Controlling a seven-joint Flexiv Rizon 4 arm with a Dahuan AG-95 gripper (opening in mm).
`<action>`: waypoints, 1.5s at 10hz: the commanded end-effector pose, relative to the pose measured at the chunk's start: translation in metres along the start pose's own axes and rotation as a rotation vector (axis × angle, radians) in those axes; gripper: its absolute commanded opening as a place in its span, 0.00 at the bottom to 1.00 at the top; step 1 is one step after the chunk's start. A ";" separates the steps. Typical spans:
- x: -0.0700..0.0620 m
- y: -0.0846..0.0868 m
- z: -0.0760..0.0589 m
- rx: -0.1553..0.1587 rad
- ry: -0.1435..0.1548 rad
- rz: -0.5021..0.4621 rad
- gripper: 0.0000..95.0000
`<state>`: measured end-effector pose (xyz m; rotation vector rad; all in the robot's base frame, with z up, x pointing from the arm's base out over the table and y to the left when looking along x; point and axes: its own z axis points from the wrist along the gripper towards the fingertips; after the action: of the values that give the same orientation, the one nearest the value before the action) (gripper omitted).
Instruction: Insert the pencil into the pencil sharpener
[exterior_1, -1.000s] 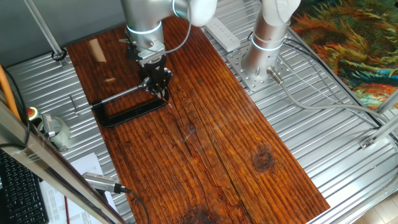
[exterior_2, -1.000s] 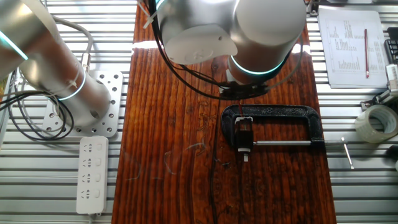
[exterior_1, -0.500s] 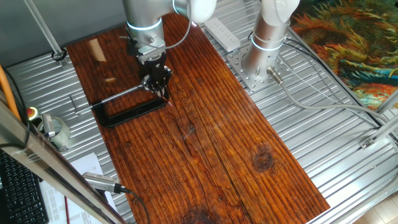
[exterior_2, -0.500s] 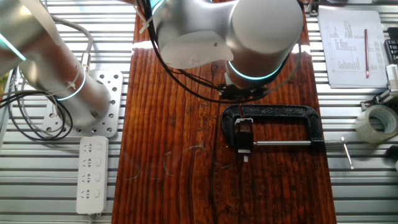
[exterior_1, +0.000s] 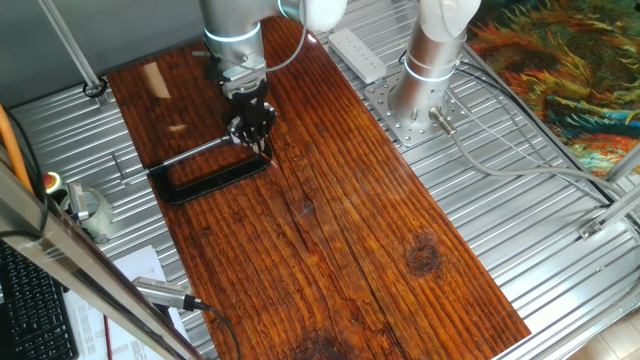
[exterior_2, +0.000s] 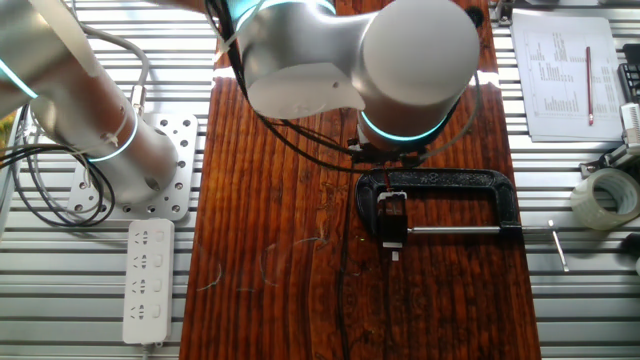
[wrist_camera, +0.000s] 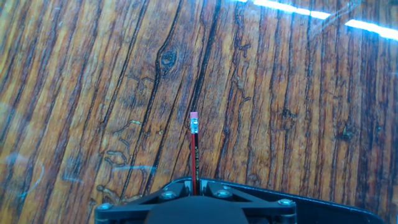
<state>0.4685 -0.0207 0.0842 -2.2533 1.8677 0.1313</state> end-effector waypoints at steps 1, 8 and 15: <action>0.000 -0.002 -0.001 0.005 -0.028 0.005 0.00; -0.001 -0.008 -0.003 -0.002 -0.035 0.012 0.00; -0.001 -0.007 -0.003 -0.005 -0.041 -0.003 0.00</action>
<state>0.4757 -0.0202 0.0879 -2.2421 1.8451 0.1810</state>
